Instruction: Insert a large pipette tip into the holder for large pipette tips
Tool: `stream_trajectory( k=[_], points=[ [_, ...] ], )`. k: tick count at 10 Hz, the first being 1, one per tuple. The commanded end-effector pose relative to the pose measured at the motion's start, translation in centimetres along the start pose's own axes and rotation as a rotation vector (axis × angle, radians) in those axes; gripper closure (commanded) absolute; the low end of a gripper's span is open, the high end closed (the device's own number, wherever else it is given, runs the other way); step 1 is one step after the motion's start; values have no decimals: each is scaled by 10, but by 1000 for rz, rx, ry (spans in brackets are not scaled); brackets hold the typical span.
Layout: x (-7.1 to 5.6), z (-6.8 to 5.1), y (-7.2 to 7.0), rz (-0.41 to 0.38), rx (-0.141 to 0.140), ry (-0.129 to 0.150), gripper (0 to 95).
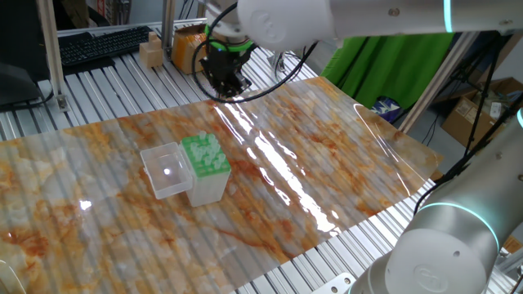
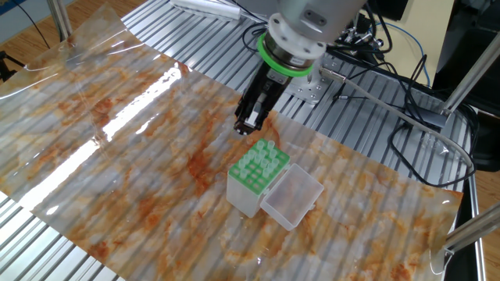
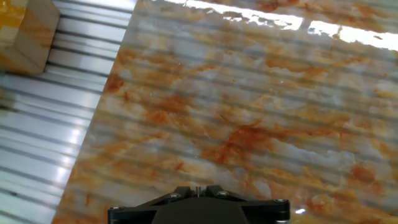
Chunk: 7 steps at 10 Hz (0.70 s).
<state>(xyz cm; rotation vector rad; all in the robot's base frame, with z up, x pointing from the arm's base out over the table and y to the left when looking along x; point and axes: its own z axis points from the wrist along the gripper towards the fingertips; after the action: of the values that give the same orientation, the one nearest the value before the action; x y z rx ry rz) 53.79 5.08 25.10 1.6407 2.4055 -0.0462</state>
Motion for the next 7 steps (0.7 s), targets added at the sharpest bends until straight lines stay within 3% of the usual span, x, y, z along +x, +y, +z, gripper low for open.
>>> stream_trajectory(
  k=[1,3,4,7],
  points=[
    [-1,0,0,-258,-18,153,950],
    [-7,-1,0,-383,-17,169,950],
    [-16,0,-1,-484,-21,187,950],
    [-39,5,-4,-702,-60,213,950]
  ],
)
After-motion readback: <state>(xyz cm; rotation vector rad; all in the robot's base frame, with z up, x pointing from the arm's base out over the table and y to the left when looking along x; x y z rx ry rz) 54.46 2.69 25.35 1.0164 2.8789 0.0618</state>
